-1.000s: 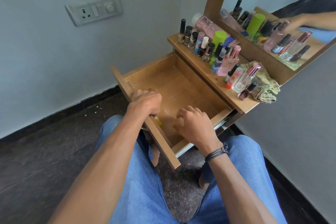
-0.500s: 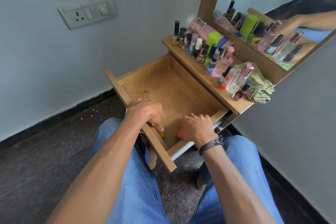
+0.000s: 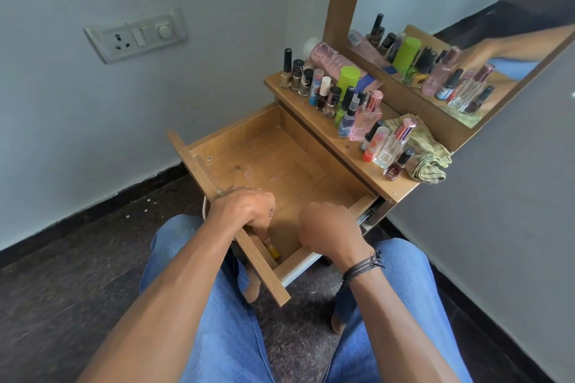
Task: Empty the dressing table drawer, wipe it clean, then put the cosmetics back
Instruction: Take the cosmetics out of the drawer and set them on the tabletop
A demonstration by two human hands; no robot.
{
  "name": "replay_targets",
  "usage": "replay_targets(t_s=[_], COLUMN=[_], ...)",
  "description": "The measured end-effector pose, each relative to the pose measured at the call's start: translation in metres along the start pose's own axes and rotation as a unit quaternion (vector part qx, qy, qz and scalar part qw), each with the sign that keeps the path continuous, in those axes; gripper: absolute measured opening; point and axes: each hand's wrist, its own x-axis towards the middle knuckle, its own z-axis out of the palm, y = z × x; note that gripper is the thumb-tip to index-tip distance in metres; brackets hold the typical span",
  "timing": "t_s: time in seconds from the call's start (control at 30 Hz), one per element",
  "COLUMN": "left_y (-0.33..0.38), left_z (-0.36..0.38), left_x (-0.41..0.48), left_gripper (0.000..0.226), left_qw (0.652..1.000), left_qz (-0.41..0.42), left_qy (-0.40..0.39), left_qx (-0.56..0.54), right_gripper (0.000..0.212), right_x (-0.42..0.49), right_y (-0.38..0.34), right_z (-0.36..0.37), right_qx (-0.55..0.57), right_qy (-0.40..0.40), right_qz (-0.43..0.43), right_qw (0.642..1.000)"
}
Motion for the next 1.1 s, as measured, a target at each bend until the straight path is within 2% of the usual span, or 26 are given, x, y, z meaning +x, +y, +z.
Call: replay_targets(t_s=[0.07, 0.13, 0.27, 0.33, 0.4, 0.43, 0.5, 0.53, 0.63, 0.8, 0.87, 0.93, 1.1], left_y=[0.004, 0.009, 0.024, 0.027, 0.027, 0.027, 0.028, 0.028, 0.030, 0.027, 0.024, 0.022, 0.020], left_z=[0.002, 0.002, -0.002, -0.003, -0.003, -0.004, -0.006, -0.006, -0.007, -0.004, -0.001, 0.000, 0.004], left_x=[0.001, -0.002, -0.013, -0.015, -0.014, -0.013, -0.014, -0.014, -0.014, -0.012, -0.007, -0.004, 0.006], left_gripper=[0.012, 0.027, 0.035, 0.033, 0.027, 0.033, 0.042, 0.041, 0.042, 0.047, 0.035, 0.024, 0.026], left_qw=[1.000, 1.000, 0.999, 0.998, 0.998, 0.999, 0.999, 0.999, 0.999, 0.999, 0.998, 0.998, 0.998], left_qz=[0.000, 0.000, -0.002, -0.002, 0.001, 0.002, 0.000, 0.000, 0.001, 0.017, 0.024, 0.032, 0.033], left_qy=[0.000, 0.002, 0.006, 0.008, 0.005, -0.004, -0.025, -0.028, -0.029, -0.029, -0.024, -0.018, -0.039], left_qx=[0.014, 0.025, 0.052, 0.061, 0.059, 0.054, 0.046, 0.042, 0.035, 0.042, 0.046, 0.047, 0.040], right_gripper=[0.016, 0.025, 0.025, 0.028, 0.018, 0.012, 0.011, 0.014, 0.022, 0.035, 0.038, 0.039, 0.040], right_x=[-0.002, -0.004, -0.009, -0.011, -0.013, -0.014, -0.015, -0.015, -0.016, -0.015, -0.014, -0.013, -0.011], right_y=[0.003, 0.007, 0.014, 0.017, 0.022, 0.024, 0.027, 0.028, 0.029, 0.029, 0.029, 0.030, 0.030], right_z=[-0.004, -0.007, -0.017, -0.023, -0.028, -0.030, -0.034, -0.035, -0.039, -0.040, -0.041, -0.040, -0.036], right_qx=[0.015, 0.027, 0.070, 0.108, 0.167, 0.211, 0.321, 0.390, 0.588, 0.734, 0.751, 0.752, 0.763], right_qy=[-0.017, -0.044, -0.061, -0.038, 0.014, 0.049, 0.117, 0.137, 0.167, 0.214, 0.231, 0.248, 0.273], right_qz=[-0.021, -0.038, -0.063, -0.066, -0.053, -0.044, -0.027, -0.016, 0.008, -0.016, -0.010, 0.002, 0.013], right_qw=[1.000, 0.998, 0.994, 0.991, 0.984, 0.975, 0.939, 0.910, 0.791, 0.645, 0.618, 0.611, 0.586])
